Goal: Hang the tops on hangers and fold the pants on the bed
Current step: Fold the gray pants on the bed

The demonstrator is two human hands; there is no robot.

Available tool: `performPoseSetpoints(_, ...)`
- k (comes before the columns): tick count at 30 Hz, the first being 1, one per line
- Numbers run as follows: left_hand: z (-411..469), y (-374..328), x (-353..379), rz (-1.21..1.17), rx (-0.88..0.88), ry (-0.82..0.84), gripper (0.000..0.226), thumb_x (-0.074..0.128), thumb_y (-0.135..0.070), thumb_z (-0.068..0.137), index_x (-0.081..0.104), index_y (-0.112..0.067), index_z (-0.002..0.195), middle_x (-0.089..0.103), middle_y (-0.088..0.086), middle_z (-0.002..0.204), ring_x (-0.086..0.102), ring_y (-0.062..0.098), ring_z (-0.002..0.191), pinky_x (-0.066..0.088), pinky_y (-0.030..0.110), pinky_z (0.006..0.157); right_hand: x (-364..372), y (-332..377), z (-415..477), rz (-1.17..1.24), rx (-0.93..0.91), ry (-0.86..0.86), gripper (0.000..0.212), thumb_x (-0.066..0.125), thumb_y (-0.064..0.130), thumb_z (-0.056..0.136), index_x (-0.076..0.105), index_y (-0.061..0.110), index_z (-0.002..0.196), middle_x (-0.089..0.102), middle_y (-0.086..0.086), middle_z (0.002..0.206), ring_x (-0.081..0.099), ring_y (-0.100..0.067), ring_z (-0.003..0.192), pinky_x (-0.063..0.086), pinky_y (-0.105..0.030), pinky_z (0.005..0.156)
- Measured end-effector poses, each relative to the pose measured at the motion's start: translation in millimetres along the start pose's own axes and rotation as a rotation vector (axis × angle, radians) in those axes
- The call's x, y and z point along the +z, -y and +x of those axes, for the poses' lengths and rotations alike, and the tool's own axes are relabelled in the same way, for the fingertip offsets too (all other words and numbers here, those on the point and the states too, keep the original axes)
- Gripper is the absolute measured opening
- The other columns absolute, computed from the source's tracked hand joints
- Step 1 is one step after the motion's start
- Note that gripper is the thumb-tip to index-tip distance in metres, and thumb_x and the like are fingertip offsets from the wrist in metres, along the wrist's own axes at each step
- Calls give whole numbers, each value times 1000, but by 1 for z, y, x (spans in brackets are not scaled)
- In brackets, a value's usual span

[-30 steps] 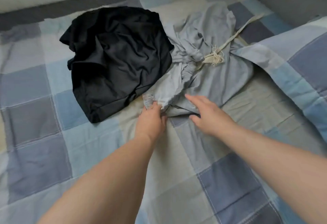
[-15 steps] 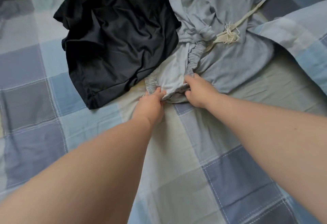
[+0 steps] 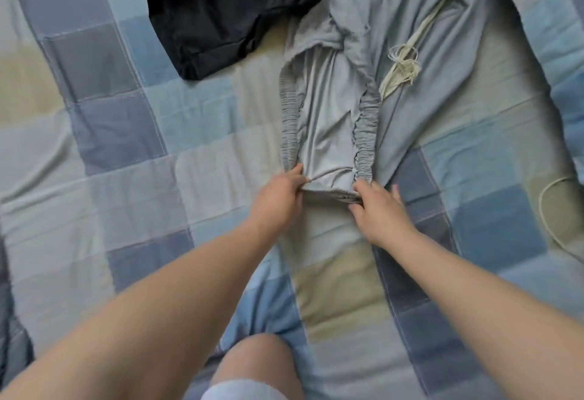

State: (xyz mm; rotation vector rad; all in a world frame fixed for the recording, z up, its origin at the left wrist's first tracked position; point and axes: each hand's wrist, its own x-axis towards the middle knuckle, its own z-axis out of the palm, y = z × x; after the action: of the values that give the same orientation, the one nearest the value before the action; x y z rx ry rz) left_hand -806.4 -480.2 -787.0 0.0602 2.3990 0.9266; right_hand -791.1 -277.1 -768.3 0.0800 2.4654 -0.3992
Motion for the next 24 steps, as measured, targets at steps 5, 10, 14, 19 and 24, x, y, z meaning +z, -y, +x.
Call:
performPoseSetpoints(5,-112,12,34,-46,-74,87,21,55,-4,85,71,-4,98,68,16,123,62,37,114,45,36,91,39,14,-102,66,-73,256,22,56,32,98,53,16,114,59,-8,122,55,-33,114,40,-38,94)
performPoseSetpoints(10,-171,43,25,33,-220,107,12,54,-4,81,64,-3,88,64,13,98,59,37,95,48,45,81,49,48,-139,111,-187,595,18,58,36,97,57,22,109,65,-8,118,59,-30,111,40,-33,80)
performPoseSetpoints(14,-161,61,4,-35,-327,-55,14,54,-2,82,65,-3,91,64,14,95,57,34,92,45,39,77,18,74,-93,185,-181,411,26,55,30,98,60,26,124,69,-3,114,62,-25,106,49,-35,89)
performPoseSetpoints(19,-123,79,-14,-341,-498,-36,41,39,-39,87,63,-9,73,65,7,79,59,26,83,38,27,65,-22,112,5,23,-329,-10,41,55,19,93,53,22,134,57,-4,134,50,-28,124,42,-44,104)
performPoseSetpoints(24,-96,100,1,-311,-569,19,27,58,-37,95,64,-20,74,66,4,93,57,30,104,43,34,95,-5,138,61,-314,-345,93,73,66,29,87,30,32,151,30,0,157,26,-27,144,24,-49,112)
